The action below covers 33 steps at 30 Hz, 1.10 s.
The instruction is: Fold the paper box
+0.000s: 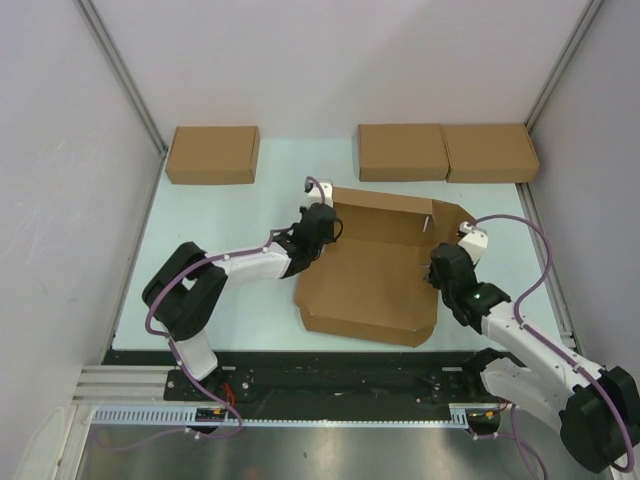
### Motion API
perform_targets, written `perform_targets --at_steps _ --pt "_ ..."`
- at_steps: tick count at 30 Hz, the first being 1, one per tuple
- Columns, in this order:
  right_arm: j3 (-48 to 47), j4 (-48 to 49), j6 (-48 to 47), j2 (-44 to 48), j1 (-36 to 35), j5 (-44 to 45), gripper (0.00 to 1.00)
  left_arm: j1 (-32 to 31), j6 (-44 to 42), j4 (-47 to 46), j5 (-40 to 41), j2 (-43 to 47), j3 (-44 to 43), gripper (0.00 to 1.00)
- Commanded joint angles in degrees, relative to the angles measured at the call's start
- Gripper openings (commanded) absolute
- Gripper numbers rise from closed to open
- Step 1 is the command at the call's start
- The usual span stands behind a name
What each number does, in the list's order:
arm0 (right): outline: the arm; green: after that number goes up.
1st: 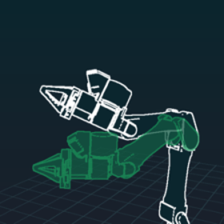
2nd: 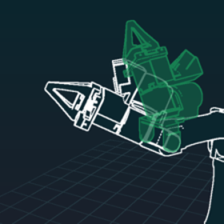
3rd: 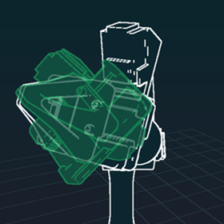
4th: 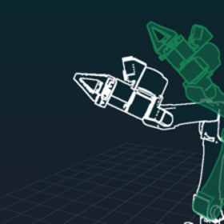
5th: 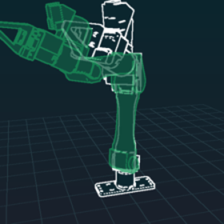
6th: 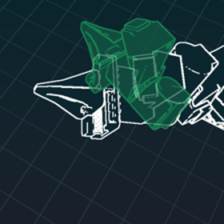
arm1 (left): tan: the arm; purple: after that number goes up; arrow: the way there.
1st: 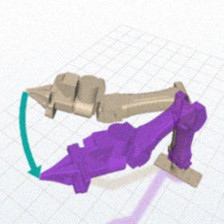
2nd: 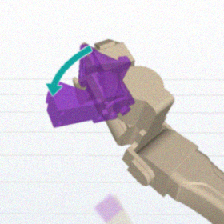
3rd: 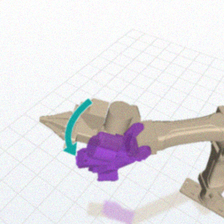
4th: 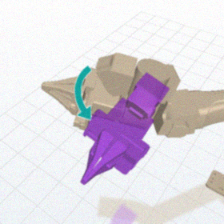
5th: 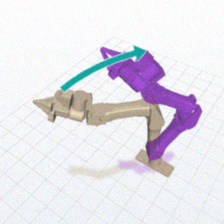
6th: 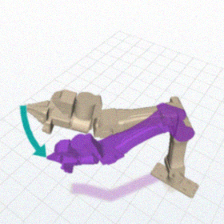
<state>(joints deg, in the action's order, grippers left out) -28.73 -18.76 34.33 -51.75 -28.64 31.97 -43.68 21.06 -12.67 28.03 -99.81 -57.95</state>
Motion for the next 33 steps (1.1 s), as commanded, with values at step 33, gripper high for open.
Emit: perform_targets --at_steps 33 --pt "5.62 36.96 4.87 -22.00 5.00 1.17 0.15 -1.93 1.35 1.42 0.18 0.85 3.20 0.01"
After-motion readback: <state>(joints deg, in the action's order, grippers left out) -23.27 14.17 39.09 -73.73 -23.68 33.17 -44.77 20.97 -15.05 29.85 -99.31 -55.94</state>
